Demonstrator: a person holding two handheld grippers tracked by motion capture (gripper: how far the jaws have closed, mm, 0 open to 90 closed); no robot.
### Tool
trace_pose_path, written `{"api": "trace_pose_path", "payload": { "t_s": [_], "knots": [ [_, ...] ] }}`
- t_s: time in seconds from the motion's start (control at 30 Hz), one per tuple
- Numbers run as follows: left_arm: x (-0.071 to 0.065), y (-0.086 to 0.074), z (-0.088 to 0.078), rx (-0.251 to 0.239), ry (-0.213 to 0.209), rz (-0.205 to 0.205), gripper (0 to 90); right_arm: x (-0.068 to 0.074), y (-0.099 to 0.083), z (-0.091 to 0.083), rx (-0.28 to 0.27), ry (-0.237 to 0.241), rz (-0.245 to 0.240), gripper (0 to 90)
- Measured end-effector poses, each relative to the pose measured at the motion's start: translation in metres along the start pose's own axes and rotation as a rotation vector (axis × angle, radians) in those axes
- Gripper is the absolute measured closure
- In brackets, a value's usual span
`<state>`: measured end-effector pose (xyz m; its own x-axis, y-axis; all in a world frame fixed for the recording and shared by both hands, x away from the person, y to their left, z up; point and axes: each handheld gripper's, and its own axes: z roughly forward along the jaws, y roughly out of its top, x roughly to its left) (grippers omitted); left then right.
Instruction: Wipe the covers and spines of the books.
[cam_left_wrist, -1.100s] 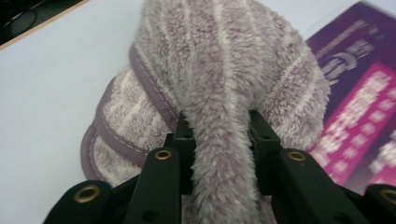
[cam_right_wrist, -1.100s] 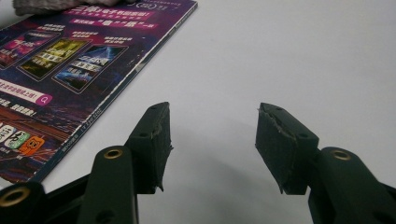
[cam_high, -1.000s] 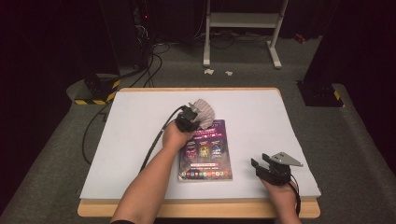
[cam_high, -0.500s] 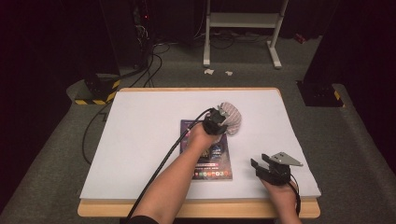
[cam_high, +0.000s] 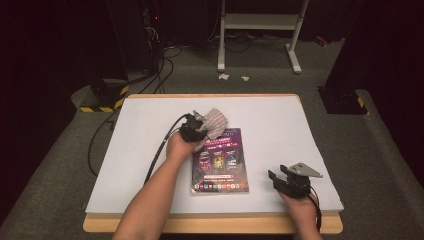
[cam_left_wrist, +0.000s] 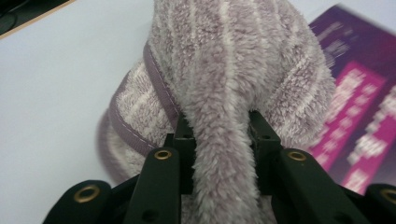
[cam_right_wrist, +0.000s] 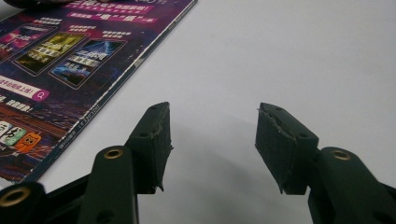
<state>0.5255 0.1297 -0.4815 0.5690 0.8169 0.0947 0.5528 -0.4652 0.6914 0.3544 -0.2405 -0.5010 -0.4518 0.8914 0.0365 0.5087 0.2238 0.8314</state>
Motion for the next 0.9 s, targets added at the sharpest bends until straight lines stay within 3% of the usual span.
{"api": "trace_pose_path", "payload": {
  "t_s": [0.17,0.43,0.53,0.63,0.83,0.9],
  "knots": [
    [0.016,-0.012,-0.01,0.007,0.027,-0.02,70.1,0.0,0.0,0.001,0.005,-0.004,0.0,45.6],
    [0.026,-0.022,-0.02,-0.006,0.036,-0.038,70.2,0.0,0.0,0.001,0.009,-0.003,0.003,46.1],
    [0.027,-0.026,-0.031,-0.045,0.035,-0.053,70.5,-0.001,0.0,0.001,0.006,0.001,0.009,46.1],
    [0.031,-0.03,-0.044,-0.049,0.043,-0.039,70.6,-0.001,0.0,0.001,0.008,0.002,0.012,47.3],
    [0.049,-0.048,-0.072,-0.058,0.082,-0.049,70.6,-0.001,0.001,0.002,0.017,-0.005,0.01,48.1],
    [0.057,-0.055,-0.082,-0.072,0.092,-0.076,70.6,-0.001,0.001,0.002,0.02,-0.008,0.011,48.2]
  ]
}}
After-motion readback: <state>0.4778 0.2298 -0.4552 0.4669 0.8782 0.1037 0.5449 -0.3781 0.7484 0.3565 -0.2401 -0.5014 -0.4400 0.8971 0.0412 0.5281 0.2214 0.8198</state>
